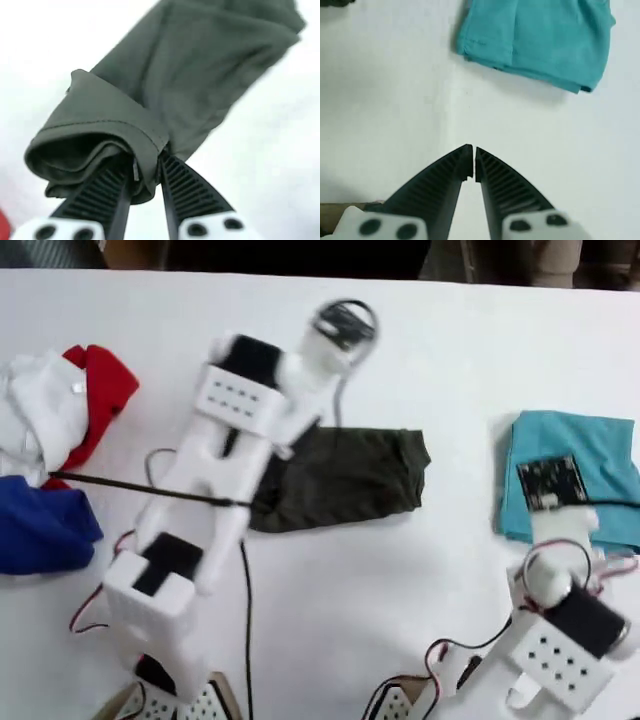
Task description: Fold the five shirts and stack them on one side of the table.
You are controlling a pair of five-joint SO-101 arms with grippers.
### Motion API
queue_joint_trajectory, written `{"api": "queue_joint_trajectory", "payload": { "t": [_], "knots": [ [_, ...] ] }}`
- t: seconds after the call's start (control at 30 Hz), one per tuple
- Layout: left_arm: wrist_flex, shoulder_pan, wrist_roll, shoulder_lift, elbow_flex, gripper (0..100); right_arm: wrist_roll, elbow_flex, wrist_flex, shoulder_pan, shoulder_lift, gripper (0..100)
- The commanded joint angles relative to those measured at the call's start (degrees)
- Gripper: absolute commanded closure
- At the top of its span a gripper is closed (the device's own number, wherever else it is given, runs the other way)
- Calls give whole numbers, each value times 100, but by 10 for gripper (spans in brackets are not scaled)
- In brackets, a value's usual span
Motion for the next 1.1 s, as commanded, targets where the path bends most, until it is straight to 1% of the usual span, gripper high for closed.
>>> {"api": "queue_joint_trajectory", "payload": {
  "t": [0.0, 0.07, 0.2, 0.33, 0.5, 0.83, 1.07],
  "knots": [
    [-396, 475, -62, -387, -57, 974, 264, 387, -224, 664, -453, 978],
    [-642, 642, -62, -387, -57, 974, 352, 615, -242, 910, -620, 978],
    [-888, 1029, -53, -387, -57, 974, 484, 1081, -259, 1226, -884, 978],
    [-1046, 1248, -35, -325, -4, 974, 501, 1319, -259, 1244, -1077, 978],
    [-1336, 1222, -35, 193, -171, 974, 492, 1319, -259, 1218, -1226, 978],
    [-1319, 1257, -26, 1398, -1684, 974, 457, 1319, -233, 1253, -1235, 978],
    [-1029, 1354, -26, 2022, -2387, 974, 457, 1319, -233, 1218, -1235, 978]
  ]
}}
